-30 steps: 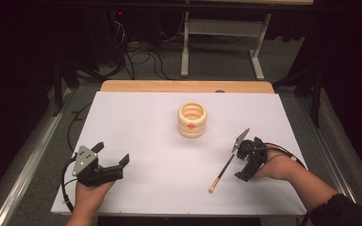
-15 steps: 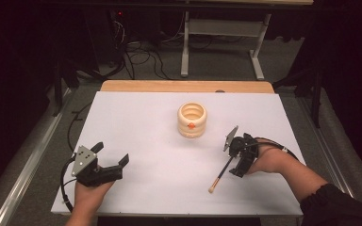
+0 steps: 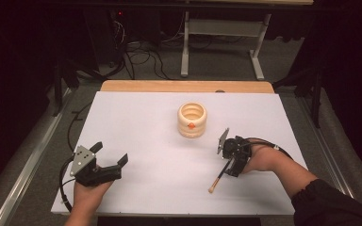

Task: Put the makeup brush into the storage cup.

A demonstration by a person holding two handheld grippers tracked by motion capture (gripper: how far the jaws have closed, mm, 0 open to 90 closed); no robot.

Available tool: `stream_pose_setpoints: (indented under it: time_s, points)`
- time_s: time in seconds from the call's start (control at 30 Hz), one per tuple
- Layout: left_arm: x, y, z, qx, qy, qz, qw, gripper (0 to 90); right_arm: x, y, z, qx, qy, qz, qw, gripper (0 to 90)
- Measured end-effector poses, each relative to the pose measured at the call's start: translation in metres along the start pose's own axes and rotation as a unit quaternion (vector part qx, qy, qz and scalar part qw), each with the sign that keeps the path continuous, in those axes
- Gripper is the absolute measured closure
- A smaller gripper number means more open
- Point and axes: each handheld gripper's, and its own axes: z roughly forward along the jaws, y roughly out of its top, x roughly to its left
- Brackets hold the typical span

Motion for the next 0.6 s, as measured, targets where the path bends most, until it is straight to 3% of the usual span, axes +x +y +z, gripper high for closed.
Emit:
stream_pose_setpoints:
  time_s: [0.3,0.6]
  points:
    - [0.0004,-0.0004,0.0003,0.001,-0.001,-0.001,1.0,0.6,-0.001,0.0006,0.0064,0.004,0.013,-0.009,0.9999,17.0]
    - [0.0012,-0.0007,0.0001,0.001,-0.001,-0.002,1.0,0.6,-0.0075,-0.0001,0.0094,0.005,0.03,0.005,0.9995,17.2]
